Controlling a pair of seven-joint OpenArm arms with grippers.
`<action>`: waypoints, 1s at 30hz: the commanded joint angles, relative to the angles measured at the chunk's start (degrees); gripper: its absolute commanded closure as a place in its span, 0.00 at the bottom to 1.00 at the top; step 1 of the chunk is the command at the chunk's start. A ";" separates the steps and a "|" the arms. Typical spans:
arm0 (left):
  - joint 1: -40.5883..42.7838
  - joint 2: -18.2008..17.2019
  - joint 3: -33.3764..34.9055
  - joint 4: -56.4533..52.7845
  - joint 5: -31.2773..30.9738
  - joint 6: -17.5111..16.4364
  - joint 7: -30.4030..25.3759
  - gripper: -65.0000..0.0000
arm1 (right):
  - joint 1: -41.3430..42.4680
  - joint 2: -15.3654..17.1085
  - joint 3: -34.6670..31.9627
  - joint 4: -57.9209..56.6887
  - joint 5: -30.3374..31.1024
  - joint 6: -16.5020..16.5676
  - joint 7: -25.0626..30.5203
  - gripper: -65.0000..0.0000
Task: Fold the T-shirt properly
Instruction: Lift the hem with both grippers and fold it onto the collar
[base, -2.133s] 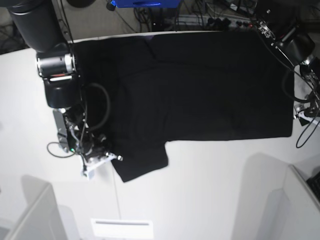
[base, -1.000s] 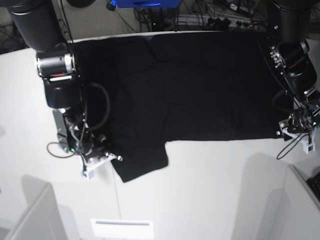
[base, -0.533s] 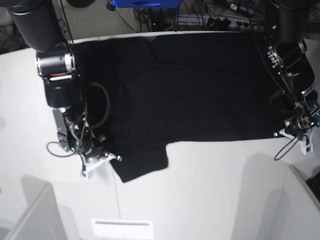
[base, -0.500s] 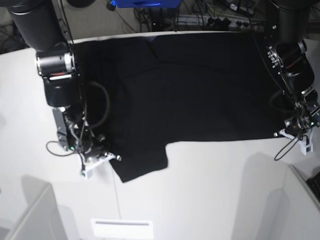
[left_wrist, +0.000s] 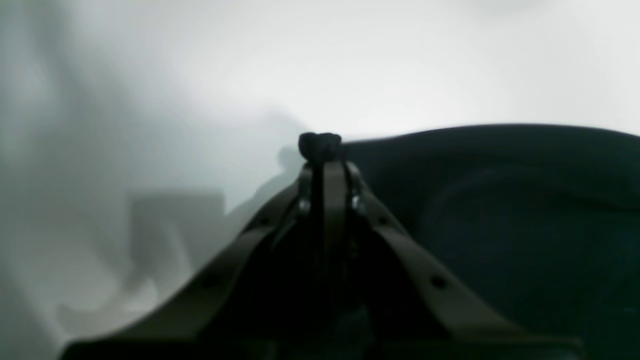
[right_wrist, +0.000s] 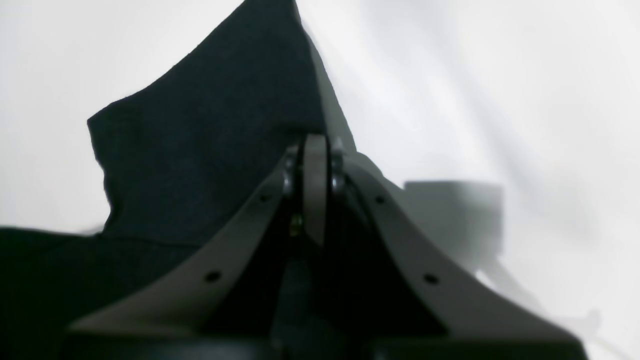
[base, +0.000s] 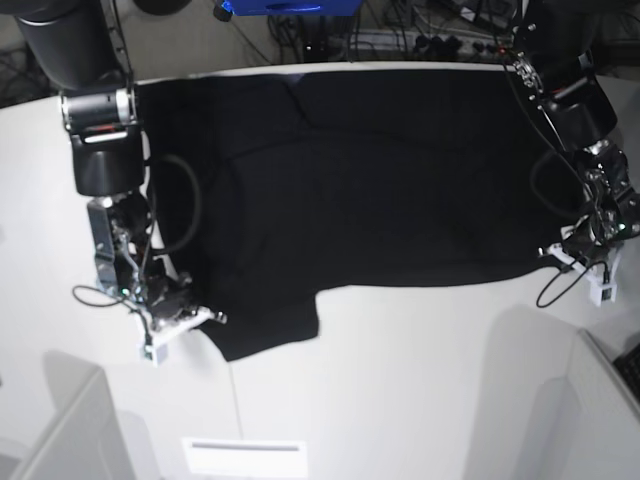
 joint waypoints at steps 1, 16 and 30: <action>-0.37 -1.11 -0.17 3.51 -0.36 -0.06 0.51 1.00 | 1.20 0.80 0.40 2.35 0.53 0.28 1.40 1.00; 10.18 -0.23 -0.26 21.62 -7.65 -0.50 6.66 1.00 | -9.62 0.89 13.85 21.51 0.36 0.28 -11.44 1.00; 17.39 0.03 -5.09 35.16 -8.45 -0.94 14.93 1.00 | -19.55 0.37 19.39 35.31 0.71 0.28 -17.15 1.00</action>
